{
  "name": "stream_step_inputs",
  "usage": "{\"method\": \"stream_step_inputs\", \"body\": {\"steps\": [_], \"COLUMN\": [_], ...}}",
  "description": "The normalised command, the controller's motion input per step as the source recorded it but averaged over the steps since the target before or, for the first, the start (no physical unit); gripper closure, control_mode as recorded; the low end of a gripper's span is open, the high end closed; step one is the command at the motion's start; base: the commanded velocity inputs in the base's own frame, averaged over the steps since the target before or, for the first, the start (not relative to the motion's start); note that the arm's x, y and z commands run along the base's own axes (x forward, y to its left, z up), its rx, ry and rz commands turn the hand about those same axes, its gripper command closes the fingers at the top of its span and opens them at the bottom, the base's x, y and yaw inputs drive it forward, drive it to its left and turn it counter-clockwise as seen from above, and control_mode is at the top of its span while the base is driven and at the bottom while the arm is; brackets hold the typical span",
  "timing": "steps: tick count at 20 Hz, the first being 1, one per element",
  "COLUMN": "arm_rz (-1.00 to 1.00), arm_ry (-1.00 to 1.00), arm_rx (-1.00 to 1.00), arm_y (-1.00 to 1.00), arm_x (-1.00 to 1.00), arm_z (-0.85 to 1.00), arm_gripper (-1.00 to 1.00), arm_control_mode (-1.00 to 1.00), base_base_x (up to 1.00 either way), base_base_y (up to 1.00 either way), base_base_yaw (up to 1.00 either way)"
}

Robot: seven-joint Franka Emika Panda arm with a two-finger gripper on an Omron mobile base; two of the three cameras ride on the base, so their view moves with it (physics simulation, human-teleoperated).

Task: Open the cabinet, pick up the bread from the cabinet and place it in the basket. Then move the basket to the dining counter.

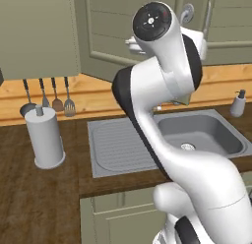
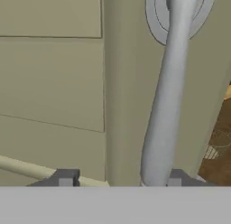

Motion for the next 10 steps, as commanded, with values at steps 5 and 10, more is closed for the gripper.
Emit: {"method": "stream_step_inputs", "body": {"steps": [5,10], "arm_rz": [-0.03,0.28], "arm_ry": [-0.07,-0.13], "arm_rx": [0.0,0.39], "arm_y": [-0.01,-0.81], "arm_x": [-0.78,-0.74], "arm_z": [0.0,0.0], "arm_gripper": [-1.0,-1.0], "arm_control_mode": [-1.0,-1.0], "base_base_x": [0.0,0.0], "base_base_y": [0.0,0.0], "base_base_yaw": [0.0,0.0]}}
